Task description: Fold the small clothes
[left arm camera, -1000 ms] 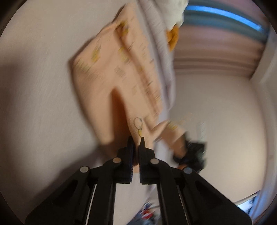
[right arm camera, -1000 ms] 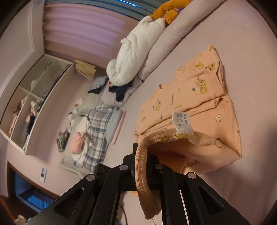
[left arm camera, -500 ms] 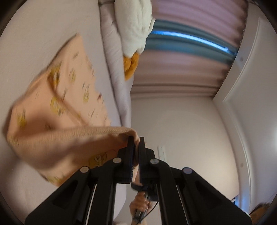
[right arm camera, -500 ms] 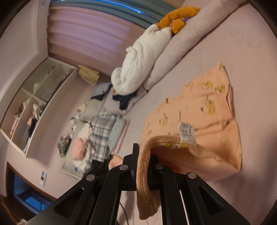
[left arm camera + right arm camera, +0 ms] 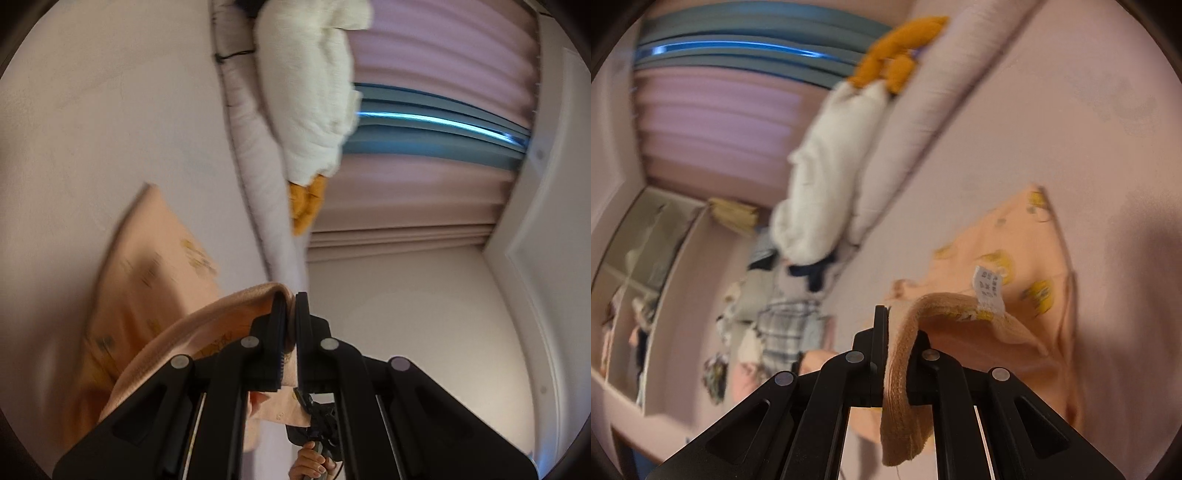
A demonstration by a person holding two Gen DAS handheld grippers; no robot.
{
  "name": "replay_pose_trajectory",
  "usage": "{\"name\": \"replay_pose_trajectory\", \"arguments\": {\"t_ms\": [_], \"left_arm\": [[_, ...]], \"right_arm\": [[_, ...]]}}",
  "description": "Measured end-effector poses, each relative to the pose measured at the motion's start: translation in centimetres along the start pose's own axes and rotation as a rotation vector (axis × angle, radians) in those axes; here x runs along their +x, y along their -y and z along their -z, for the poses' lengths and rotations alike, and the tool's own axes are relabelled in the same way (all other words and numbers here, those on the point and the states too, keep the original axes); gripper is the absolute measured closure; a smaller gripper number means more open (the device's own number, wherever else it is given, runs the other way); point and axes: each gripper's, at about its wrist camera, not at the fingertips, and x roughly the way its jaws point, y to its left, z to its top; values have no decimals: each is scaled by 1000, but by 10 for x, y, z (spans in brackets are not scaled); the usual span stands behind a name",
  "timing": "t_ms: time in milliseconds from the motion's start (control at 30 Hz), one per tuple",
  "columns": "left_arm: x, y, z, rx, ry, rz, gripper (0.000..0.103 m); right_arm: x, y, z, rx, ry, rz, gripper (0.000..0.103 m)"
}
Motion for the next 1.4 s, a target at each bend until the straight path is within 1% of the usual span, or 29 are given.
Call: {"name": "replay_pose_trajectory", "arguments": {"t_ms": [100,167,200,233,267,300,333,367,400,433,467,500,533,567,600,667,700,800,867,900,967,1033,1067,1133,1167,1267,1400], "left_arm": [[14,-18,-12,-22,-22,-63,102],[21,-25,-20,-33,-42,-95,102],[24,-29,-24,-53,-46,-103,102],[26,-34,-28,-87,-41,-110,102],[27,-37,-32,-118,-32,-111,101],[28,-43,-37,-159,-2,-126,101],[28,-46,-41,-189,22,-120,101],[29,-50,-47,-217,52,-111,101],[27,-53,-52,-241,101,-127,101],[25,-54,-54,-254,122,-141,100],[25,-58,-58,-271,134,-148,98],[24,-60,-61,-280,139,-158,93],[22,-61,-65,-276,147,-194,89],[21,-62,-67,-266,141,-220,82],[21,-61,-70,-260,138,-230,74],[11,-61,-74,-249,150,-219,69],[5,-59,-75,-236,153,-229,69],[-10,-52,-80,-176,142,-255,69],[-21,-44,-76,-113,107,-283,69],[-20,-40,-71,-69,79,-310,69],[-24,-29,-57,32,5,-356,69],[-32,-21,-34,141,-75,-384,69],[-36,-20,-24,169,-103,-393,69],[-44,-20,-1,231,-165,-421,69],[-48,-21,10,259,-192,-439,69],[-56,-26,32,299,-237,-468,69],[-60,-32,50,328,-280,-495,69]], "right_arm": [[14,15,-6,28,-44,74,95],[19,19,-7,33,-87,84,95],[19,21,-9,52,-98,66,95],[20,24,-11,92,-105,30,95],[21,31,-14,169,-109,-37,95],[22,34,-17,215,-102,-69,95],[23,40,-22,277,-78,-101,91],[22,45,-26,310,-52,-123,88],[22,48,-33,325,-21,-139,87],[21,52,-39,340,13,-157,80],[20,55,-43,354,38,-163,70],[16,62,-47,376,80,-158,66],[13,64,-49,378,105,-154,64],[7,67,-50,368,127,-128,64],[2,68,-50,359,138,-95,64],[-7,69,-47,331,146,-80,64],[-14,69,-44,314,147,-73,64],[-37,62,-39,214,152,-7,64],[-54,50,-31,119,133,42,64],[-57,46,-30,83,124,63,64],[-70,29,-16,-62,82,140,64],[-72,18,-3,-161,34,164,64],[-76,15,6,-205,9,170,64],[-79,16,18,-245,-23,193,64],[-78,17,16,-244,-31,202,64],[-70,25,30,-246,-86,226,64],[-54,21,41,-289,-129,271,64]]}}
